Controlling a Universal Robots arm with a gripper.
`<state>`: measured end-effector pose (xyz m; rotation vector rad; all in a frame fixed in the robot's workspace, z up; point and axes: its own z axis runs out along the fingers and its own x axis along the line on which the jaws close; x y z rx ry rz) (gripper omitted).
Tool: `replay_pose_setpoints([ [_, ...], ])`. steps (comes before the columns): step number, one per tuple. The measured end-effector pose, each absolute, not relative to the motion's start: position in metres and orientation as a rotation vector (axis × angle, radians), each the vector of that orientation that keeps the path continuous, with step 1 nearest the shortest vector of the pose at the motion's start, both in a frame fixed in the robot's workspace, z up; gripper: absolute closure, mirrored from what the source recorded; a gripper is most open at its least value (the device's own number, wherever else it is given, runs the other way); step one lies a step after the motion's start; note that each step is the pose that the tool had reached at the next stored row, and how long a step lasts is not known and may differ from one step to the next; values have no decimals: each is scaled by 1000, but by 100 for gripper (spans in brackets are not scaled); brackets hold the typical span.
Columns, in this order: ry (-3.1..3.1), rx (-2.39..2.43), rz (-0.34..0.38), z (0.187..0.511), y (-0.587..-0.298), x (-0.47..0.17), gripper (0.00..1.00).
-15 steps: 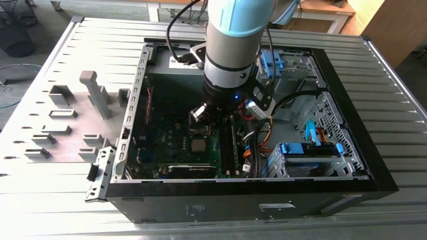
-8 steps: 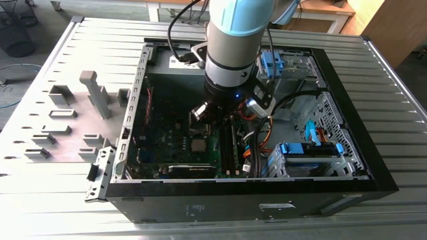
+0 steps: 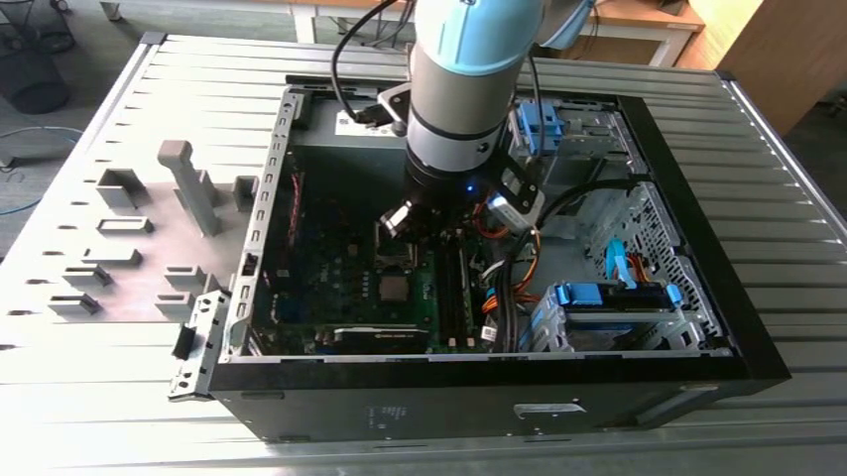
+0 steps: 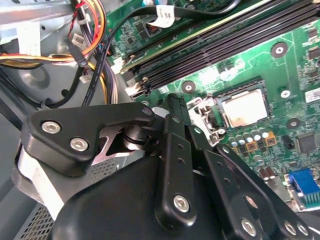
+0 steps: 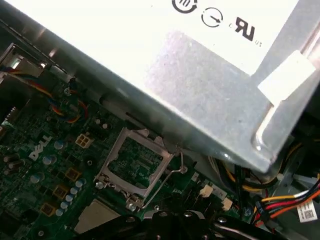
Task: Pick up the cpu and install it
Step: 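Close the cpu cover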
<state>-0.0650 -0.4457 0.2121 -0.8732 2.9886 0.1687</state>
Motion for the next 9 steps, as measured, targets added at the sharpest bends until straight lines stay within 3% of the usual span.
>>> replay_pose_setpoints([
  [9,2980,-891,184,206,-440,-65,89],
])
